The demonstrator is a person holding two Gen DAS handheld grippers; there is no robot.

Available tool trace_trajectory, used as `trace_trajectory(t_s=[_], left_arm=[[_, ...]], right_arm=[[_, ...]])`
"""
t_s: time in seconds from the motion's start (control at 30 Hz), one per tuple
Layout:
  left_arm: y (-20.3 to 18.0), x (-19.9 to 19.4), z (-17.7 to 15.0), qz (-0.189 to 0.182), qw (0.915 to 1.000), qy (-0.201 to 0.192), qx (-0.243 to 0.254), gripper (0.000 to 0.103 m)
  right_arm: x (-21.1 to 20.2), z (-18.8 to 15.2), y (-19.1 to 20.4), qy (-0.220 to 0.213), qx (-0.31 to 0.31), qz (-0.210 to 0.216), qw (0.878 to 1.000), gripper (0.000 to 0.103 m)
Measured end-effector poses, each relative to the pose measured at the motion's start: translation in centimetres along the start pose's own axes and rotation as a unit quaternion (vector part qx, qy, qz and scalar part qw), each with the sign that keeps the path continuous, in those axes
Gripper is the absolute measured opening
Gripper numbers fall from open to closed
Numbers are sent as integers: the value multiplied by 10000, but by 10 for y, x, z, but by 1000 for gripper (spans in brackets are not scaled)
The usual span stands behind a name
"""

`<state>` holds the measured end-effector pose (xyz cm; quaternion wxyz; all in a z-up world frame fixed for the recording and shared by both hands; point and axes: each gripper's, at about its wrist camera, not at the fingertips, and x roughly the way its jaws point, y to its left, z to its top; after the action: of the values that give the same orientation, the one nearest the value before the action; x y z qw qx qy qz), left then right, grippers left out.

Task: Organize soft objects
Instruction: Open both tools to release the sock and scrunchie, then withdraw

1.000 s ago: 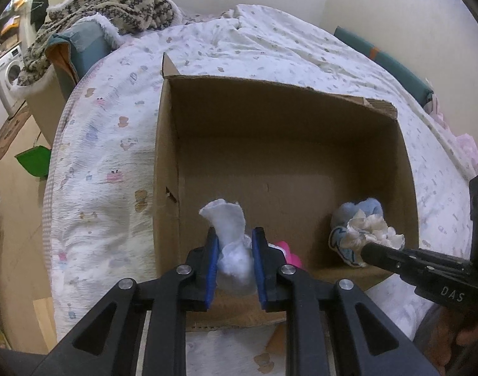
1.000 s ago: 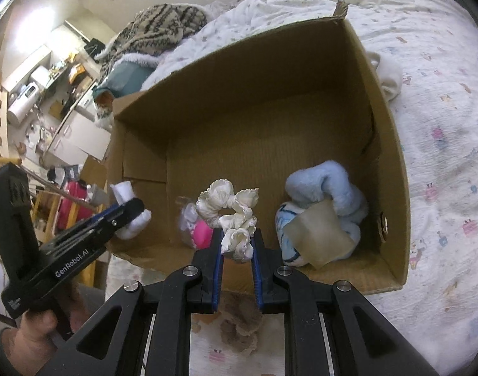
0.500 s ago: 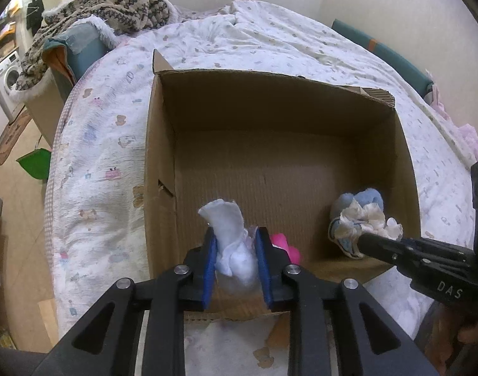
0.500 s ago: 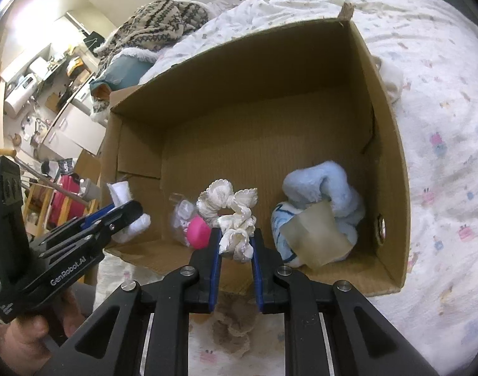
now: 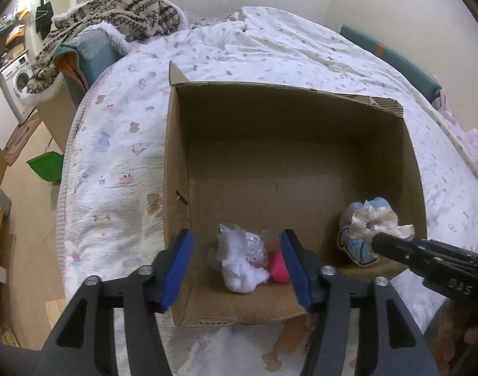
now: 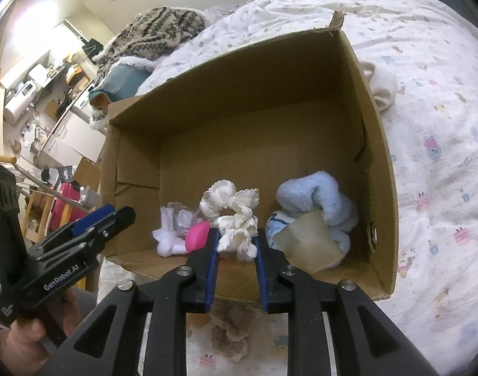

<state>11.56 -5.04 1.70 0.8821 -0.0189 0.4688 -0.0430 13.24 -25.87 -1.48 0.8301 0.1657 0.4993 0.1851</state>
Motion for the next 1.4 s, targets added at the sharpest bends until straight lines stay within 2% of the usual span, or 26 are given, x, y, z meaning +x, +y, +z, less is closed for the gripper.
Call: trace_trajectory(t_s=[0.03,0.07,0.1,0.13,0.57,0.73,1.0,1.23,1.4], left_arm=[[1,1,0,19,10000,8,-34,57],[2,2,0,28,10000,18,-70,57],[3,2,0,19,10000,14,-83,57],[3,1,1,17,10000,1,-73,57],[1,-5,-2,65,10000,-10,36,57],[1,-14,-8,-58,9999,-93,30,66],[-4,-25,-19,-62,9998,-64,161,66],[-7,-41,-28,84,9993,-218,291,66],[-2,-51,-33,59,9993,-234,271,66]], right_arm=[[-1,0,-1,-13,18,18,10000,40],[-2,0,-1,-39,43,25,10000,61],[-4,-1,-2,-81,67,23,9999,70],[-6,-1,-2,-143,99,31,9998,75],[-17,-4,-2,-270,155,-123,9994,75],[-25,-11,-5,-344,186,-323,9987,75],[-41,-24,-6,-482,296,-506,9971,75],[-44,-42,-4,-346,453,-545,9969,75],[-44,-55,3,-244,404,-598,9971,75]])
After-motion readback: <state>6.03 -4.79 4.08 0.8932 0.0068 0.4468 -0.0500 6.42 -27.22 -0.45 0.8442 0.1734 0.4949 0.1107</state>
